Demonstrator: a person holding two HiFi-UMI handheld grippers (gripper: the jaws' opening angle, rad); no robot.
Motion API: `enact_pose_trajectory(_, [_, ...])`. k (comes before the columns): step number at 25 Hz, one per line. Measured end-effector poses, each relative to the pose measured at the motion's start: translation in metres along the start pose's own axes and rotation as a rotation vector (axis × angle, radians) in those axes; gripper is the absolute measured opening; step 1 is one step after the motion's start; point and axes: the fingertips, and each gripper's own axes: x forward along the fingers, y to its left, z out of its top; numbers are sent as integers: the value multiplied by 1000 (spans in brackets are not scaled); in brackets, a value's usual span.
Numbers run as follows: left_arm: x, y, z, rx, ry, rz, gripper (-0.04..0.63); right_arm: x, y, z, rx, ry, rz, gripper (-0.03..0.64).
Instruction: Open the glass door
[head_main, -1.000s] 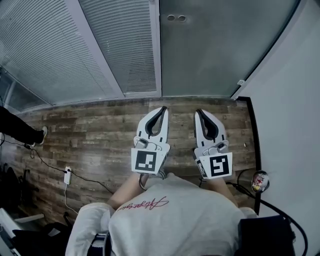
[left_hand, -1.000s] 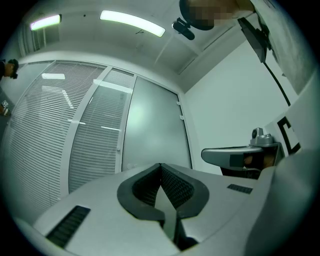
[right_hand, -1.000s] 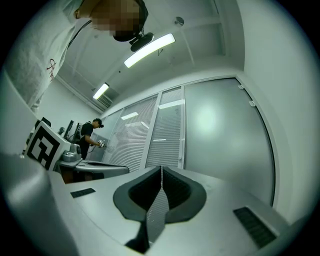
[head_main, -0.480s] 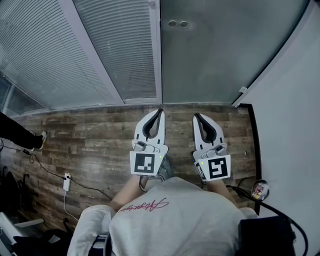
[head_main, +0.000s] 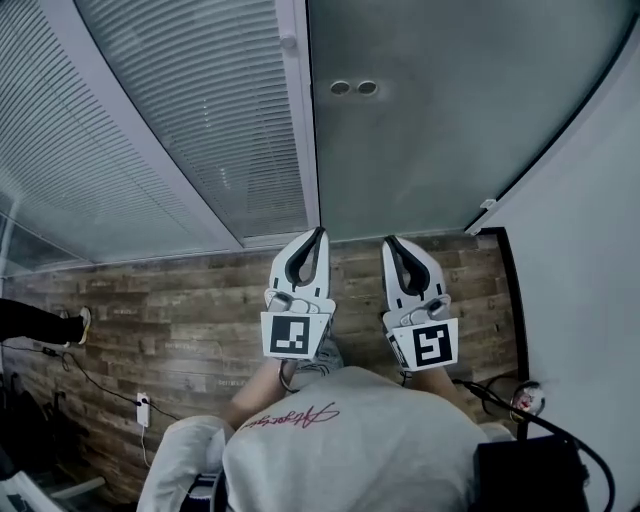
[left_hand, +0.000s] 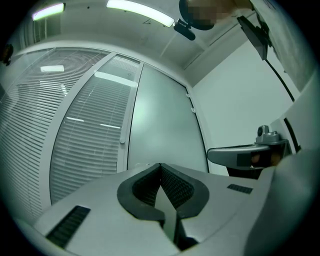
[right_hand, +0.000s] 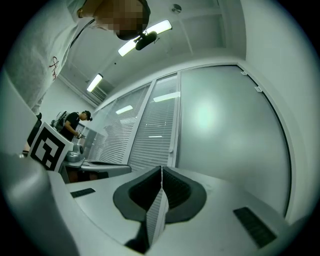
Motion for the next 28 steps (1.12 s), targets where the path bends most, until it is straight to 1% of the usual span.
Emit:
enact_pose_trajectory(5, [59, 35, -15, 13, 23, -50, 6, 67, -28, -14, 1, 4, -41, 20])
enact_pose_trajectory(11, [109, 68, -29, 22, 46, -93, 6, 125, -54, -27, -5, 16, -91, 20])
enact_pose_trajectory(14, [127, 84, -37, 16, 55, -89, 6, 151, -65, -34, -8, 30, -97, 20])
enact_pose_trajectory(17, [140, 91, -43, 19, 65, -81, 6, 166, -75, -37, -6, 33, -102, 20])
enact_pose_trajectory(22, [159, 99, -37, 4, 49, -56, 8, 195, -90, -49, 9, 58, -108, 21])
enact_pose_trajectory(25, [165, 105, -34, 4, 50, -43, 6, 229, -104, -64, 12, 105, -101, 23])
enact_pose_trajectory(26, [165, 105, -34, 9, 53, -41, 6, 242, -109, -70, 14, 130, -92, 38])
enact_pose_trajectory(28, [163, 105, -37, 10, 62, -39, 6, 265, -120, -81, 30, 165, -83, 170])
